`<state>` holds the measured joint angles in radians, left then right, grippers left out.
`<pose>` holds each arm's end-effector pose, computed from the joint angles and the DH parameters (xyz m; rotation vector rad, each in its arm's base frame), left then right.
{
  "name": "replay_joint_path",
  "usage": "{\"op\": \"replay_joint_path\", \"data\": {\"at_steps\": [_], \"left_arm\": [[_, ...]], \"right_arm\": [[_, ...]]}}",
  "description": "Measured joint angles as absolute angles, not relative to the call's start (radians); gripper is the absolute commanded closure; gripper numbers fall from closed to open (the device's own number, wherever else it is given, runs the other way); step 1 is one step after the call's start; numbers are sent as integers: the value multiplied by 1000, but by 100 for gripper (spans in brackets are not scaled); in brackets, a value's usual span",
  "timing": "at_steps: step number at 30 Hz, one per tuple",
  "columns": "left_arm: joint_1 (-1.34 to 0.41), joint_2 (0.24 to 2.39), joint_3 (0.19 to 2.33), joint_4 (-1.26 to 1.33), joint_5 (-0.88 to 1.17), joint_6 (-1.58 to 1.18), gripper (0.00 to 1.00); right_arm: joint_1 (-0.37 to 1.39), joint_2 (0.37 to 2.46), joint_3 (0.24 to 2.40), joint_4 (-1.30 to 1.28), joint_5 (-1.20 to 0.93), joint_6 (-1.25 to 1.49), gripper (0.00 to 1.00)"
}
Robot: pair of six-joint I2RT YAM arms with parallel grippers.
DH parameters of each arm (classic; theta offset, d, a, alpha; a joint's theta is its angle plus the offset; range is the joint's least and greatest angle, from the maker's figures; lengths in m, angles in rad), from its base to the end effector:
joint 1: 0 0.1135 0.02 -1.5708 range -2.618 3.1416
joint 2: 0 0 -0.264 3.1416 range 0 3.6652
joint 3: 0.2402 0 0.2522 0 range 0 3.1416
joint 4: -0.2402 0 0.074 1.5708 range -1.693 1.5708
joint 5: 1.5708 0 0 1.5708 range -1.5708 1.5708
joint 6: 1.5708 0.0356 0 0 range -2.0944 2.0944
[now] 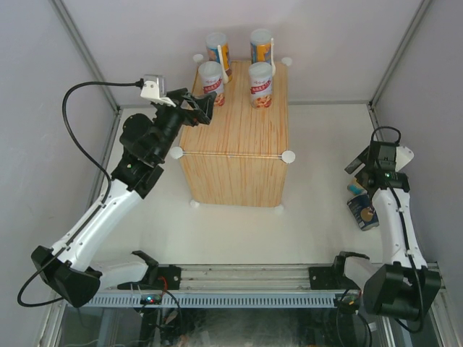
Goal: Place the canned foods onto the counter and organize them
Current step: Pick up the canned food from the center of the board.
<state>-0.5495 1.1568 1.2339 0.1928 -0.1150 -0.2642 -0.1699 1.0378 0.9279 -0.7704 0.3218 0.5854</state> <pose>0.2228 -0.1317 0.4630 0.0891 1.3252 -0.6188 0.1997 -0.0457 0.2906 1.0138 2.1763 -0.2028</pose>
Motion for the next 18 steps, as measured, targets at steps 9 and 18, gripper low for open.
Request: {"op": "replay_joint_path", "data": {"at_steps": [9,18], "left_arm": [[-550,1153,1230,215,-110,-278,3],[-550,1112,1229,217,-111,-278,3]], "right_arm": [[-260,1197,928,-701,300,588,7],[-289,1299,944,-654,274,587,8]]}}
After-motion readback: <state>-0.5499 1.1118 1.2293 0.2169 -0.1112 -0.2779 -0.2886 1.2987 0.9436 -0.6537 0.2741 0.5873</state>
